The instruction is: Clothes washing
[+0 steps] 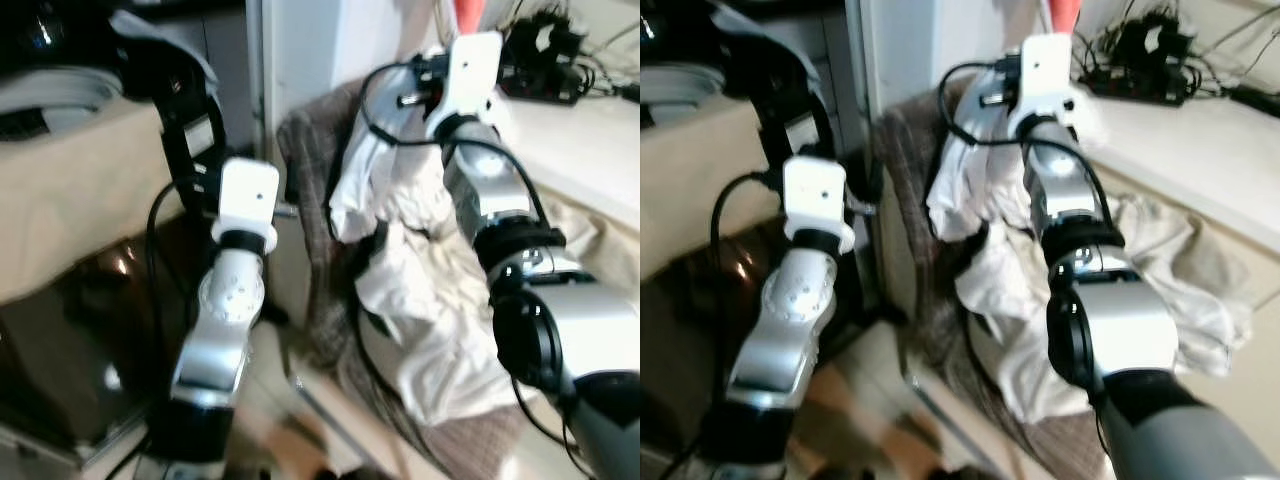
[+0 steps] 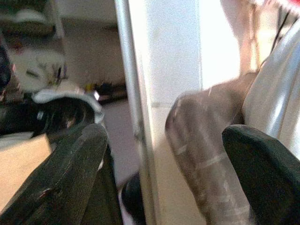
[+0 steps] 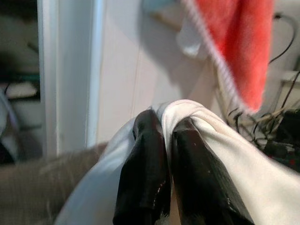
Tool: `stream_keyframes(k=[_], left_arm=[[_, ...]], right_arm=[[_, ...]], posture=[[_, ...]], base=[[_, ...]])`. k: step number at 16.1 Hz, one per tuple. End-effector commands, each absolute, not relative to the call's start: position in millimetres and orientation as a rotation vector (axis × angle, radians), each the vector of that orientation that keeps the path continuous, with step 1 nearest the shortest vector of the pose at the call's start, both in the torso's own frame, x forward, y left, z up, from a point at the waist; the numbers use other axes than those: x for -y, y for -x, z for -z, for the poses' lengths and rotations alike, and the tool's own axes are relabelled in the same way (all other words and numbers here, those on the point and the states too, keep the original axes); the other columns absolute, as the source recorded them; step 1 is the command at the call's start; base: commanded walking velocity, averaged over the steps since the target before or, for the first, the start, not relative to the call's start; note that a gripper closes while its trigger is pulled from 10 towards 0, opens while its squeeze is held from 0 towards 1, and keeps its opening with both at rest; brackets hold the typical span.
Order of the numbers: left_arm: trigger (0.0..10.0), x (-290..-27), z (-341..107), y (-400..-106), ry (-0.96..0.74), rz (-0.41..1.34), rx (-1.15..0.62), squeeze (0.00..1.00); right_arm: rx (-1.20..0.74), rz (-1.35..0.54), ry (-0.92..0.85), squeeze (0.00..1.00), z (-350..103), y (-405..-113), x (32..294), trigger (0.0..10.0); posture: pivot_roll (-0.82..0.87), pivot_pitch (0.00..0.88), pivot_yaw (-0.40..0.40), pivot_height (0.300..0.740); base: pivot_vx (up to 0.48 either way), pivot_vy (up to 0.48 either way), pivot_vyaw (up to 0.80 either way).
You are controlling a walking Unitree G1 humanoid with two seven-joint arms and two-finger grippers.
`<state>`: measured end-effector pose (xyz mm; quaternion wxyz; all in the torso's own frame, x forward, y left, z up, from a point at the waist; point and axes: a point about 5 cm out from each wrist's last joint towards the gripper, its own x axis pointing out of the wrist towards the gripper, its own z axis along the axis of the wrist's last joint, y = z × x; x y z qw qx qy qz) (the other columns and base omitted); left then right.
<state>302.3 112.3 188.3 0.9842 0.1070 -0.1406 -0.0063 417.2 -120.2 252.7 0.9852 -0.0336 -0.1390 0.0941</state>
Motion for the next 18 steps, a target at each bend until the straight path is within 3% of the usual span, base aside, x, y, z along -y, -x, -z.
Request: stream_keyframes(k=[1,6,9,10,15,18], left_arm=[[10.0,-113,-192,-301,-0.203,0.004,0.3,0.0],[10.0,-114,-192,-302,-0.225,-0.009,0.293,0.0],[10.0,-124,-187,-303,-0.262,-0.056,0.27,0.0],[10.0,-129,-184,-303,-0.272,-0.078,0.251,0.0],[10.0,-130,-184,-302,-0.246,-0.08,0.245,0.0],[10.0,-128,-185,-302,-0.254,-0.075,0.25,0.0]], right_arm=[[0.285,-0.203,0.078,0.18,-256,-418,118,0.0],[0.292,-0.217,0.071,0.18,-259,-418,117,0.0],[0.561,-0.386,0.042,0.15,-322,-408,92,0.0],[0.567,-0.417,0.057,0.15,-324,-407,86,0.0],[0.343,-0.396,0.02,0.17,-271,-414,90,0.0],[0.308,-0.382,0.036,0.18,-260,-414,93,0.0]], posture=[[0.15,0.0,-0.085,0.74],[0.15,0.002,-0.087,0.74],[0.15,0.002,-0.077,0.74],[0.16,0.002,-0.083,0.74],[0.16,0.006,-0.086,0.74],[0.16,0.008,-0.083,0.74]], base=[[0.0,0.0,0.0],[0.0,0.0,0.0],[0.0,0.0,0.0],[0.0,0.0,0.0],[-0.222,0.403,0.0],[-0.289,0.386,0.0]])
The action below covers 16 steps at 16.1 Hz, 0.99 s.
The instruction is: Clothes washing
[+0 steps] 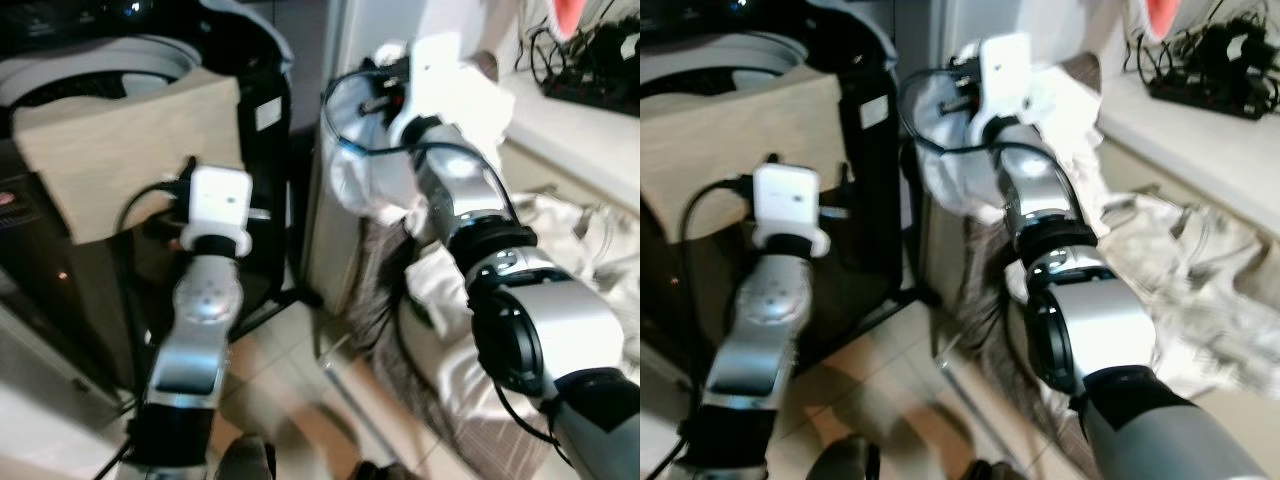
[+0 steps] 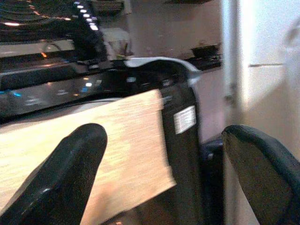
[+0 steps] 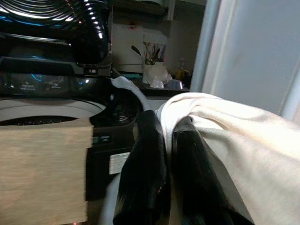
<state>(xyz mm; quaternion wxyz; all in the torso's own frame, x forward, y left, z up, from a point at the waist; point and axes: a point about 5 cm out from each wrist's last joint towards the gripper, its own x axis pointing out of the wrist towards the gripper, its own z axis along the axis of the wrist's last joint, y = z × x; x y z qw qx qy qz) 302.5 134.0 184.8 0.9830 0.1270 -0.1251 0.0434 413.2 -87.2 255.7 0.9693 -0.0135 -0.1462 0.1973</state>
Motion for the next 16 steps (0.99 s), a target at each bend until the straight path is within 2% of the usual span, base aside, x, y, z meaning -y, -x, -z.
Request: stream_keyframes(k=[1,3,7,9,13,16], left_arm=[[10.0,-127,-185,-302,-0.255,-0.073,0.252,0.0],[10.0,-124,-185,-303,-0.298,-0.084,0.26,0.0],[10.0,-119,-187,-304,-0.341,-0.043,0.278,0.0],[10.0,-115,-186,-300,-0.354,0.027,0.288,0.0],[10.0,-115,-188,-302,-0.34,0.017,0.298,0.0],[10.0,-119,-189,-305,-0.325,-0.01,0.293,0.0]], right_arm=[[0.307,-0.382,0.035,0.18,-260,-414,93,0.0],[0.304,-0.374,0.047,0.18,-261,-415,96,0.0],[0.303,-0.369,0.057,0.21,-265,-416,97,0.0],[0.294,-0.367,0.059,0.2,-259,-415,97,0.0],[0.287,-0.365,0.054,0.2,-256,-415,97,0.0],[0.277,-0.364,0.06,0.2,-255,-416,98,0.0]], posture=[[0.16,0.008,-0.083,0.74],[0.15,0.007,-0.08,0.74],[0.15,0.004,-0.079,0.74],[0.15,0.004,-0.076,0.74],[0.15,0.0,-0.072,0.74],[0.15,0.0,-0.068,0.74]], base=[[-0.289,0.386,0.0],[-0.328,0.354,0.0],[0.0,0.0,0.0],[0.0,-0.45,0.0],[0.063,-0.424,0.0],[0.1,-0.082,0.0]])
